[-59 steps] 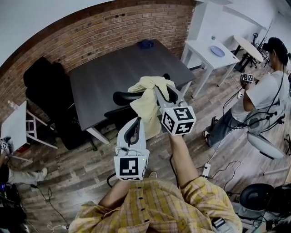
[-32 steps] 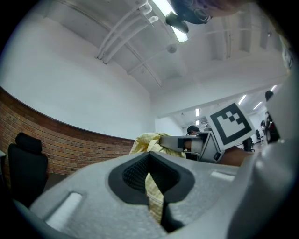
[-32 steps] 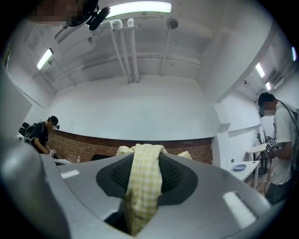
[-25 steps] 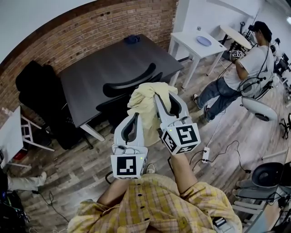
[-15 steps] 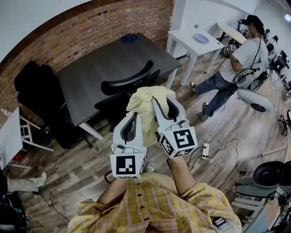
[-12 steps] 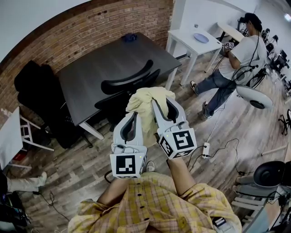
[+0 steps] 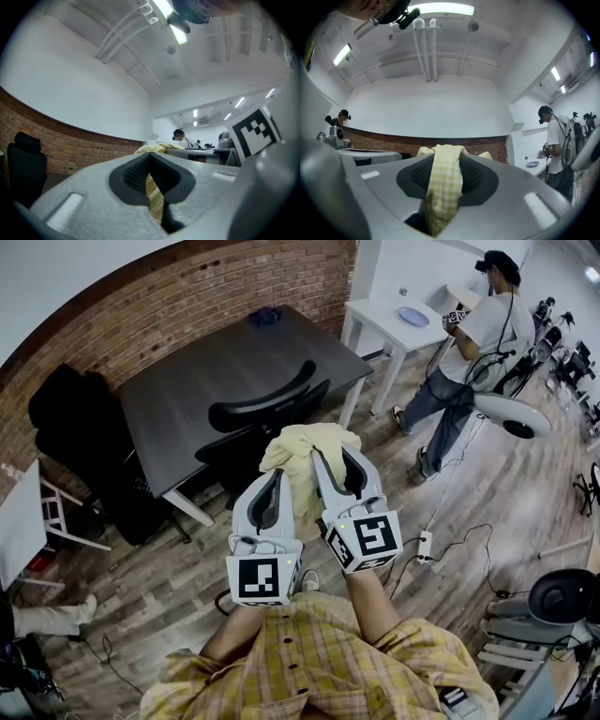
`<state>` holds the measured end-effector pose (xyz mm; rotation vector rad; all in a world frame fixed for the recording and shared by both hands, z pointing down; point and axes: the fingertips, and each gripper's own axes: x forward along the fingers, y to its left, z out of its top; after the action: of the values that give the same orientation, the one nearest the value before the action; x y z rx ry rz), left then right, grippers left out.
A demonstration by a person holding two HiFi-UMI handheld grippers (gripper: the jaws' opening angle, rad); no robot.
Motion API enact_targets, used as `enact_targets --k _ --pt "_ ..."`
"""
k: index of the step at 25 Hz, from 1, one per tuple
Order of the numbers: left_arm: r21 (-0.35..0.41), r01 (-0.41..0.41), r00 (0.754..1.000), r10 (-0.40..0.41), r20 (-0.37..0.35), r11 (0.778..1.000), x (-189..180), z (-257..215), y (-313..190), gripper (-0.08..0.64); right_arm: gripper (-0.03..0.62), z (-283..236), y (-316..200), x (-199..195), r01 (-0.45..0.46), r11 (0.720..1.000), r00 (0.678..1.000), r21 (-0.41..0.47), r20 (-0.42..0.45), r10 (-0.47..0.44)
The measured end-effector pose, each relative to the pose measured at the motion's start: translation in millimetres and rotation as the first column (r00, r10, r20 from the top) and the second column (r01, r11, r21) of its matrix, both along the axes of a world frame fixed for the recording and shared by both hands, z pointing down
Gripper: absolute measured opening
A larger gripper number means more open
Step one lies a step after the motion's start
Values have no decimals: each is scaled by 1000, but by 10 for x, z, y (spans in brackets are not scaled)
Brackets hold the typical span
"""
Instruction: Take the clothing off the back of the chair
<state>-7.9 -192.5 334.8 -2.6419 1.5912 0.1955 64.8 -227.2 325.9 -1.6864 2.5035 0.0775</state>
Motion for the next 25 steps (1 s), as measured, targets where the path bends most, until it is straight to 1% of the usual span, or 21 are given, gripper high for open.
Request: enact_targets --k 13,25 --pt "-2 -4 1000 4 6 1000 16 31 -95 0 126 37 56 -52 2 1000 1000 4 -9 -2" --pt "-1 -7 1000 7 10 1000 -28 63 -127 0 126 117 92 -109 -9 1000 1000 3 2 9"
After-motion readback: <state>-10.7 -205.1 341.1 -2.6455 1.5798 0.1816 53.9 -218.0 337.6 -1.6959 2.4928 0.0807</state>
